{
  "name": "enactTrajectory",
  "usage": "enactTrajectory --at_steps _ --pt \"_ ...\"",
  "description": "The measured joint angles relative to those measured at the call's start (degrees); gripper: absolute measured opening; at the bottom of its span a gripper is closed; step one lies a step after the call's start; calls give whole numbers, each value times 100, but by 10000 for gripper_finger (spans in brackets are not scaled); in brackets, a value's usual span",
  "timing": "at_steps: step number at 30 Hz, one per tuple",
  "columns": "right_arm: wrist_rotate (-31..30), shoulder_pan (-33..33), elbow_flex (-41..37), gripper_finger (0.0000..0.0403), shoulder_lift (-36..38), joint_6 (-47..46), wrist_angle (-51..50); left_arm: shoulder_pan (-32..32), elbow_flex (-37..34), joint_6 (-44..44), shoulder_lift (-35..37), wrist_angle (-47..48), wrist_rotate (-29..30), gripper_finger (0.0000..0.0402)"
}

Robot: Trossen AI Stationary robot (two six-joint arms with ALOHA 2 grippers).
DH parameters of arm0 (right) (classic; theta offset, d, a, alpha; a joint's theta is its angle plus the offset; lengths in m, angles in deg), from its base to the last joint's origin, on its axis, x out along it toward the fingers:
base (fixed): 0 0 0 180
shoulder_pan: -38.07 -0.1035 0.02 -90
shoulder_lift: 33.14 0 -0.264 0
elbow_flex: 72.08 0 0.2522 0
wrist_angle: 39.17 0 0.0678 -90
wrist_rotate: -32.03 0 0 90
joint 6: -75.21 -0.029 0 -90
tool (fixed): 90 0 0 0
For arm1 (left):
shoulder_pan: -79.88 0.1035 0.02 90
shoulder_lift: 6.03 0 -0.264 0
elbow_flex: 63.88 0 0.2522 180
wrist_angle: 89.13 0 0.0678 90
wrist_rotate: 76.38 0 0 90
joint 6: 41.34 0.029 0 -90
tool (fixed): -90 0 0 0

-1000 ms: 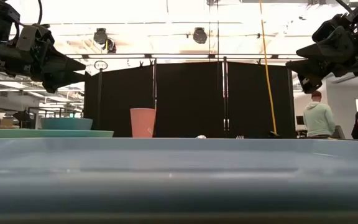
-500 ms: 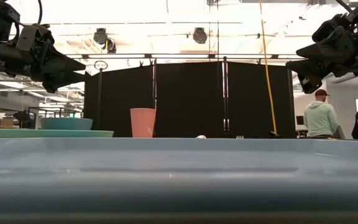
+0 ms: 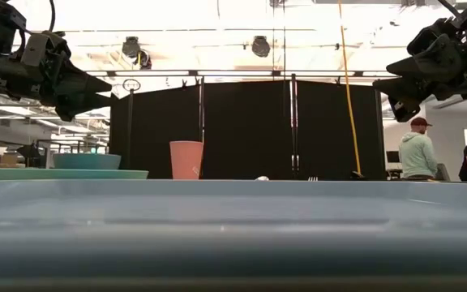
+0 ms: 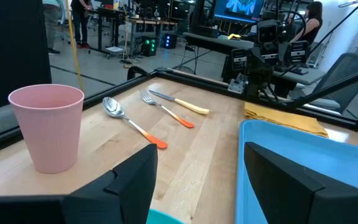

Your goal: Set up tray

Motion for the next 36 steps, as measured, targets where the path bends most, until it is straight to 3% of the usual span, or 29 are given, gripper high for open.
enactTrajectory --at_steps 16,19,24,30,36 --pt "-2 0 2 153 -2 -2 0 0 -2 0 0 -2 0 244" --pt "-221 0 2 153 -2 16 80 -1 -2 3 -2 -1 1 244" --pt "-601 2 1 153 1 -51 213 0 0 518 -2 -26 136 244" --pt "-624 2 1 153 1 -190 221 0 0 2056 0 -304 680 244" --pt "-634 2 2 153 1 168 223 0 -2 1813 -2 -844 794 244"
